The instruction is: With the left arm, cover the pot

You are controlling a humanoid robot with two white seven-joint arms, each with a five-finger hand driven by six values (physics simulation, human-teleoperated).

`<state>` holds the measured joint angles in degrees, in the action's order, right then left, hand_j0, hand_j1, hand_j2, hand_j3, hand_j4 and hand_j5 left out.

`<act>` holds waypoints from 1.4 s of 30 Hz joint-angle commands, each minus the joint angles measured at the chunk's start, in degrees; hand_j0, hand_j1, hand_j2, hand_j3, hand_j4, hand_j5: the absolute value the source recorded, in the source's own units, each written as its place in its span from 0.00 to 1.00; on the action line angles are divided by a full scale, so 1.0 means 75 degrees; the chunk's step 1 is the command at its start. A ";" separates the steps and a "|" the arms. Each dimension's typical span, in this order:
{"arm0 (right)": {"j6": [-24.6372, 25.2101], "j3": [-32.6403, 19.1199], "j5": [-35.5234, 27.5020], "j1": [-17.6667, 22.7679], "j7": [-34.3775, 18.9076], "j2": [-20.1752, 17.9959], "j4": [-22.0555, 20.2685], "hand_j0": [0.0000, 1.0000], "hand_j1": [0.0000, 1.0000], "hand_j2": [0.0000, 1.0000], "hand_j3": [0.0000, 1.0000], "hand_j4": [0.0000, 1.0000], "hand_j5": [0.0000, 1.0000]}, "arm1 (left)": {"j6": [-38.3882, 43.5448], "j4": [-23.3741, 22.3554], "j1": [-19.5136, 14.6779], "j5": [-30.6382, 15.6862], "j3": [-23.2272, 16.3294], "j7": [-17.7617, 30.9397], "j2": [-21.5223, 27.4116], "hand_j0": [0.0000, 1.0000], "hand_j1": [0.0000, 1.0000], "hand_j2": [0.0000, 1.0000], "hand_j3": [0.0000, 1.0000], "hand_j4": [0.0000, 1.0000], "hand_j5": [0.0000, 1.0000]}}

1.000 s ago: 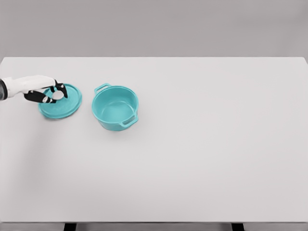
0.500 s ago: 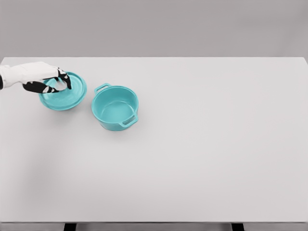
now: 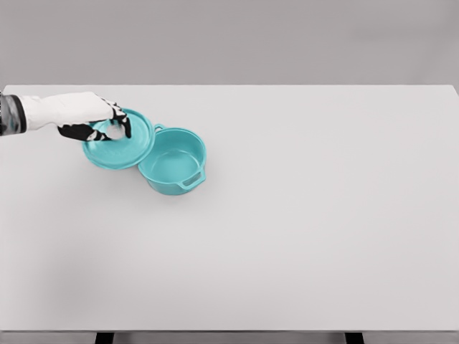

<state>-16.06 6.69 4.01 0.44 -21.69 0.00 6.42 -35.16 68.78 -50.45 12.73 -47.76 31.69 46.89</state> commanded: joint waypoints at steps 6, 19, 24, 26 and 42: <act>-0.0004 -0.0001 0.0005 0.0000 -0.0003 -0.0001 0.0000 1.00 1.00 1.00 1.00 1.00 1.00 | 0.0022 0.0098 -0.0012 -0.0068 -0.0053 0.0006 -0.0252 0.51 0.51 0.51 0.51 0.51 0.51; -0.0004 -0.0001 0.0005 0.0000 -0.0003 -0.0001 0.0000 1.00 1.00 1.00 1.00 1.00 1.00 | 0.0022 -0.0054 -0.0082 -0.0021 -0.0182 0.0017 -0.0932 0.51 0.51 0.51 0.51 0.51 0.51; -0.0004 -0.0001 0.0005 0.0000 -0.0003 -0.0001 0.0000 1.00 1.00 1.00 1.00 1.00 1.00 | 0.0022 -0.0054 -0.0082 0.0003 -0.0217 0.0029 -0.1014 0.52 0.52 0.52 0.52 0.52 0.52; -0.0004 -0.0001 0.0005 0.0000 -0.0003 -0.0001 0.0000 1.00 1.00 1.00 1.00 1.00 1.00 | 0.0022 -0.0066 -0.0082 0.0014 -0.0229 0.0029 -0.1120 0.52 0.52 0.52 0.52 0.52 0.52; -0.0004 -0.0001 0.0005 0.0000 -0.0003 -0.0001 0.0000 1.00 1.00 1.00 1.00 1.00 1.00 | 0.0022 -0.0066 -0.0070 0.0026 -0.0264 0.0041 -0.1213 0.52 0.52 0.52 0.52 0.52 0.52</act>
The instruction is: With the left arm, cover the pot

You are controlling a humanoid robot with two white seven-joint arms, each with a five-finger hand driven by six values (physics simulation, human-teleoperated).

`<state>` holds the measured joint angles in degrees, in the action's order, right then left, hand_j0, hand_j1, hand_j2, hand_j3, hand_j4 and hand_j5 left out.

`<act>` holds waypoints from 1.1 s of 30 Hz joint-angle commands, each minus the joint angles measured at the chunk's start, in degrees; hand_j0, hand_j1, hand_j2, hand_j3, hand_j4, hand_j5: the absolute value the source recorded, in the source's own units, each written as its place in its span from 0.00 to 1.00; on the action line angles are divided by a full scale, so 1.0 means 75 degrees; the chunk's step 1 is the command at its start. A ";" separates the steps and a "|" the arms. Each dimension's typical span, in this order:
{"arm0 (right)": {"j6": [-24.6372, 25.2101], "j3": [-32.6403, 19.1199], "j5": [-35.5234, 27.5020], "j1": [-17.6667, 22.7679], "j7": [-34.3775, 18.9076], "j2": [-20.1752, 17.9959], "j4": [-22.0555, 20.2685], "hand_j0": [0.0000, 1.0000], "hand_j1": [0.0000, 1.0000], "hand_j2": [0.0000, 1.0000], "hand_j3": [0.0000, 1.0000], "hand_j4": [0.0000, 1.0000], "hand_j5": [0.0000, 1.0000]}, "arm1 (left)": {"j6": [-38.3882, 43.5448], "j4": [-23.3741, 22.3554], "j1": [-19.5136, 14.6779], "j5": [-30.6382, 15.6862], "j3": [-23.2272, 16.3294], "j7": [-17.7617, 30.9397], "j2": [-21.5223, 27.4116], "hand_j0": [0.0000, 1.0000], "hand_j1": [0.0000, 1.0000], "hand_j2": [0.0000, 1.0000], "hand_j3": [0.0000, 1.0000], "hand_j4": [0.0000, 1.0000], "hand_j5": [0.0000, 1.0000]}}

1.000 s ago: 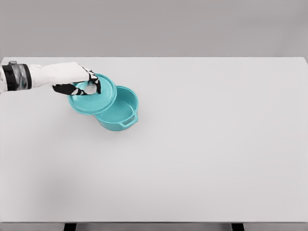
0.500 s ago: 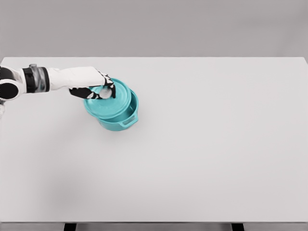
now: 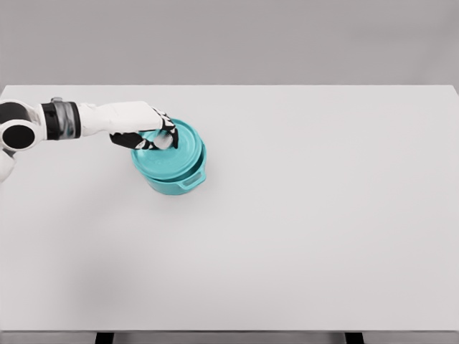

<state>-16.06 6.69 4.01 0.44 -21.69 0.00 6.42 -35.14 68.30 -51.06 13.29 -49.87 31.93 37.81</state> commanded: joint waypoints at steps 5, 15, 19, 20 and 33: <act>-0.0003 -0.0001 0.0005 0.0000 -0.0003 -0.0001 0.0000 1.00 1.00 1.00 1.00 1.00 1.00 | 0.0019 -0.0001 -0.0070 -0.0061 -0.0241 0.0019 -0.0002 0.52 0.52 0.52 0.52 0.52 0.52; -0.0003 -0.0001 0.0005 0.0000 -0.0003 -0.0001 0.0000 1.00 1.00 1.00 1.00 1.00 1.00 | 0.0019 -0.0001 -0.0082 -0.0072 -0.0229 -0.0016 -0.0002 0.89 0.89 0.89 0.89 0.89 0.89; -0.0003 -0.0001 0.0005 0.0000 -0.0003 -0.0001 0.0000 1.00 1.00 1.00 1.00 1.00 1.00 | 0.0019 0.0011 -0.0082 -0.0084 -0.0218 -0.0027 -0.0013 0.97 0.97 0.97 0.97 0.97 0.97; -0.0003 -0.0001 0.0005 0.0000 -0.0003 -0.0001 0.0000 1.00 1.00 1.00 1.00 1.00 1.00 | 0.0019 0.0011 -0.0094 -0.0084 -0.0218 -0.0027 -0.0013 1.00 1.00 1.00 1.00 1.00 1.00; -0.0003 -0.0001 0.0005 0.0000 -0.0003 -0.0001 0.0000 1.00 1.00 1.00 1.00 1.00 1.00 | 0.0019 0.0023 -0.0106 -0.0143 -0.0159 -0.0027 -0.0013 1.00 1.00 1.00 1.00 1.00 1.00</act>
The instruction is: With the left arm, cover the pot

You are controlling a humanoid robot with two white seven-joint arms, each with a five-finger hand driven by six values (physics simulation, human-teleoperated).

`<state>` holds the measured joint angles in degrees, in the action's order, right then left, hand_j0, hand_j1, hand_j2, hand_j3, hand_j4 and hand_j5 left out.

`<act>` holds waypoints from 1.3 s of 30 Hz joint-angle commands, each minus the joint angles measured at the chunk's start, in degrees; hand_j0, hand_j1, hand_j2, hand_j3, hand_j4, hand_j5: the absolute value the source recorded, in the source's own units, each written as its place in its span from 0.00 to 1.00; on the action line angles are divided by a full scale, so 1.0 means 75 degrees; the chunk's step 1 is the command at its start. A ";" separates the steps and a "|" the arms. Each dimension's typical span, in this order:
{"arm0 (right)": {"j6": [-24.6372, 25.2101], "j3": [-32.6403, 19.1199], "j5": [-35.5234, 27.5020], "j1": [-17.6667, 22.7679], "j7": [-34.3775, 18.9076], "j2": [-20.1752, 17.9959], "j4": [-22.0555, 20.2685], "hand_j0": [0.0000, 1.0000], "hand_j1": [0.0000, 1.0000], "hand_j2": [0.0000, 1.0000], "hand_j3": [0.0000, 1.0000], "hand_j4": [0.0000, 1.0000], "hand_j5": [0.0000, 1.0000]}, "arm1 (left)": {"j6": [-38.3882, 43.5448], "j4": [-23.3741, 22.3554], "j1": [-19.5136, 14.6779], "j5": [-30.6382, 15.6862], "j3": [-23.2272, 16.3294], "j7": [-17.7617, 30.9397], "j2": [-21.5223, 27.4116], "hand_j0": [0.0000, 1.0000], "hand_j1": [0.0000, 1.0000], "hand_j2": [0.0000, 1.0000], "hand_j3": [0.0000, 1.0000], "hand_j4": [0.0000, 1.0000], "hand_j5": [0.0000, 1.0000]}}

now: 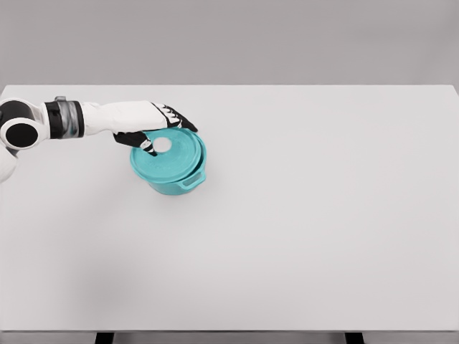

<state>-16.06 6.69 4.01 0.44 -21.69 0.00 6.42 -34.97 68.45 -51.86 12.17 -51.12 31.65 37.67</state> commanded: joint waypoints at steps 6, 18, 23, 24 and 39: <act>-0.0004 -0.0001 0.0005 0.0000 -0.0003 -0.0001 0.0000 1.00 1.00 1.00 1.00 1.00 1.00 | -0.0004 0.0002 -0.0059 -0.0006 0.0008 0.0010 0.0027 1.00 1.00 1.00 1.00 1.00 1.00; -0.0004 -0.0001 0.0005 0.0000 -0.0003 -0.0001 0.0000 1.00 1.00 1.00 1.00 1.00 1.00 | -0.0004 0.0002 -0.0094 -0.0369 0.0078 0.0033 -0.0195 1.00 1.00 1.00 1.00 1.00 1.00; -0.0004 -0.0001 0.0005 0.0000 -0.0003 -0.0001 0.0000 1.00 1.00 1.00 1.00 1.00 1.00 | -0.0004 0.0002 -0.0199 -0.0756 0.0054 0.0069 -0.0160 1.00 1.00 1.00 1.00 1.00 1.00; -0.0004 -0.0001 0.0005 0.0000 -0.0003 -0.0001 0.0000 1.00 1.00 1.00 1.00 1.00 1.00 | -0.0004 0.0002 -0.0199 -0.0756 0.0054 0.0069 -0.0160 1.00 1.00 1.00 1.00 1.00 1.00; -0.0004 -0.0001 0.0005 0.0000 -0.0003 -0.0001 0.0000 1.00 1.00 1.00 1.00 1.00 1.00 | -0.0004 -0.0010 -0.0211 -0.1048 0.0054 0.0057 0.0742 1.00 1.00 1.00 1.00 1.00 1.00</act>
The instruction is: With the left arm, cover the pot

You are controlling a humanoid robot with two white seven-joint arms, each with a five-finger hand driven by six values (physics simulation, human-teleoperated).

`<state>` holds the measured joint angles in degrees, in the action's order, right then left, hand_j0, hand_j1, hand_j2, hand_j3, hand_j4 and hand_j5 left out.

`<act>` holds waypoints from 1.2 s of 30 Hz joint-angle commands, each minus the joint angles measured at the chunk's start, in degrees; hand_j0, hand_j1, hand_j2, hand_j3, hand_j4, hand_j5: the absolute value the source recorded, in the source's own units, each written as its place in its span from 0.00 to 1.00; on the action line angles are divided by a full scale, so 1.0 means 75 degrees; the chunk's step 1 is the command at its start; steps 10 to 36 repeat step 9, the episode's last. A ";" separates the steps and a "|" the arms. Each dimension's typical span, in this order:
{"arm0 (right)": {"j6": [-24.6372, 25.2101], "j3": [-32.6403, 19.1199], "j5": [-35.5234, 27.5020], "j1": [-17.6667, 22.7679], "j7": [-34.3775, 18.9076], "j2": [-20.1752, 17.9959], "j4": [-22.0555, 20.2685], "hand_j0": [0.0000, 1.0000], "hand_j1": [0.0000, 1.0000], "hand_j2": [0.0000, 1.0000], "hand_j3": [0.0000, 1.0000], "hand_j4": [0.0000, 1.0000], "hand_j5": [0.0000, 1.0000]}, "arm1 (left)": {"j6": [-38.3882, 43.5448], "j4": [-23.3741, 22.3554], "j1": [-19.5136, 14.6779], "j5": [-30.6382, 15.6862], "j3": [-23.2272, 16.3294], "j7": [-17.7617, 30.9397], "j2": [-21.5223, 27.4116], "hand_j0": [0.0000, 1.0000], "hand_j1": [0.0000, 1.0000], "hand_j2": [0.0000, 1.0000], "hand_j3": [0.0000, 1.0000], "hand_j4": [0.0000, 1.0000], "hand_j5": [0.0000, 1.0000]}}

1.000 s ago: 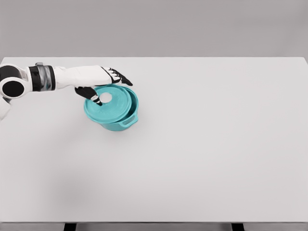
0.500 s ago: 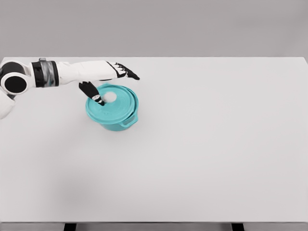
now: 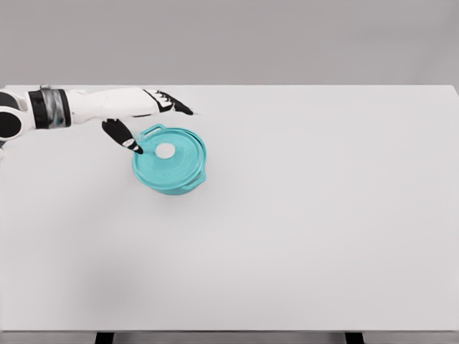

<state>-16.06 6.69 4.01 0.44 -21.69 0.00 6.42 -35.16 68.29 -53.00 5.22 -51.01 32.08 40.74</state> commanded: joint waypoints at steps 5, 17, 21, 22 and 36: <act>-0.0004 -0.0001 0.0005 0.0000 -0.0003 -0.0001 0.0000 1.00 1.00 1.00 1.00 1.00 1.00 | 0.0021 0.0163 0.0094 -0.0672 0.0392 -0.0012 0.1704 1.00 1.00 1.00 1.00 1.00 1.00; -0.0004 -0.0001 0.0005 0.0000 -0.0003 -0.0001 0.0000 1.00 1.00 1.00 1.00 1.00 1.00 | 0.0021 0.0714 0.1207 -0.0743 0.1047 -0.0011 0.2138 1.00 1.00 1.00 1.00 1.00 1.00; -0.0004 -0.0001 0.0005 0.0000 -0.0003 -0.0001 0.0000 1.00 1.00 1.00 1.00 1.00 1.00 | 0.0021 0.0714 0.1207 -0.0743 0.1047 -0.0011 0.2138 1.00 1.00 1.00 1.00 1.00 1.00; -0.0004 -0.0001 0.0005 0.0000 -0.0003 -0.0001 0.0000 1.00 1.00 1.00 1.00 1.00 1.00 | 0.0021 0.0714 0.1207 -0.0743 0.1047 -0.0011 0.2138 1.00 1.00 1.00 1.00 1.00 1.00; -0.0004 -0.0001 0.0005 0.0000 -0.0003 -0.0001 0.0000 1.00 1.00 1.00 1.00 1.00 1.00 | 0.0021 0.0714 0.1207 -0.0743 0.1047 -0.0011 0.2138 1.00 1.00 1.00 1.00 1.00 1.00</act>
